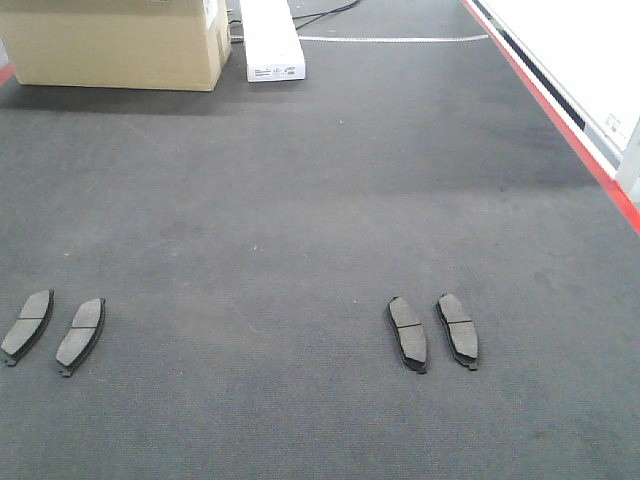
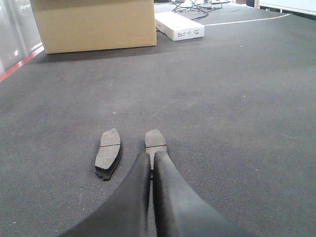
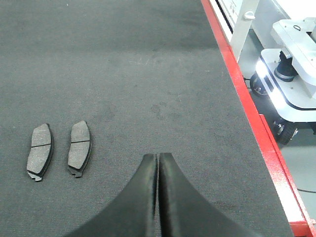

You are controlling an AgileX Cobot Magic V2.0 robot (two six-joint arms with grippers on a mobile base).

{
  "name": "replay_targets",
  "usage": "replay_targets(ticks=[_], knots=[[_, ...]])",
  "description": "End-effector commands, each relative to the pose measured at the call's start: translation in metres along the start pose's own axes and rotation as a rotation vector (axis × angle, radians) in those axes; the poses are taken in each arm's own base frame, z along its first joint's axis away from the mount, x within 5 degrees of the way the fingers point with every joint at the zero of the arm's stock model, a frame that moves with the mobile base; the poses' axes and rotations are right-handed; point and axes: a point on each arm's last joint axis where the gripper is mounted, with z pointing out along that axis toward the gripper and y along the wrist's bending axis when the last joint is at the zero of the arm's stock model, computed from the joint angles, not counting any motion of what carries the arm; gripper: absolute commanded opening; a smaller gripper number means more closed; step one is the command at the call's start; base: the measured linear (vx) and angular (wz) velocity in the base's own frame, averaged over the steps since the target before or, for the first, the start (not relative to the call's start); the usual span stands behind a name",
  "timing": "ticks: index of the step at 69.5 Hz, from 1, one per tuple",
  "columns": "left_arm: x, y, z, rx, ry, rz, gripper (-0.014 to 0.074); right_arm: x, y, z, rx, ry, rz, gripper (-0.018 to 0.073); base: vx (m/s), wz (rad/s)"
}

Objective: Move and align brake pads A on conveyor

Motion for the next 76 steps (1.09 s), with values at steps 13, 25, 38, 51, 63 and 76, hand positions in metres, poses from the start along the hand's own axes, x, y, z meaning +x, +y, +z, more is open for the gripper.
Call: replay_targets(ticks=[13,25,38,51,63,76], knots=[[-0.002,0.0,0.0,-0.005,-0.076,-0.016,-0.0006,-0.013,-0.001,-0.004,0.01,-0.087,-0.012,-0.0008,0.0,0.0],[-0.002,0.0,0.0,-0.005,-0.076,-0.016,-0.0006,-0.013,-0.001,-0.004,0.01,-0.087,-0.012,-0.0008,0.0,0.0],[-0.002,0.0,0.0,-0.005,-0.076,-0.016,-0.0006,-0.013,-0.001,-0.004,0.01,-0.087,-0.012,-0.0008,0.0,0.0],[-0.002,0.0,0.0,-0.005,-0.076,-0.016,-0.0006,-0.013,-0.002,-0.004,0.019,-0.088,-0.021,-0.0008,0.0,0.0],[-0.002,0.0,0.0,-0.005,-0.076,-0.016,-0.0006,-0.011,-0.001,-0.002,0.009,-0.09,-0.014,-0.0008,0.0,0.0],[-0.002,0.0,0.0,-0.005,-0.076,-0.016,-0.0006,0.025,0.005,0.023,-0.025,-0.067,0.0,-0.0008,0.0,0.0]])
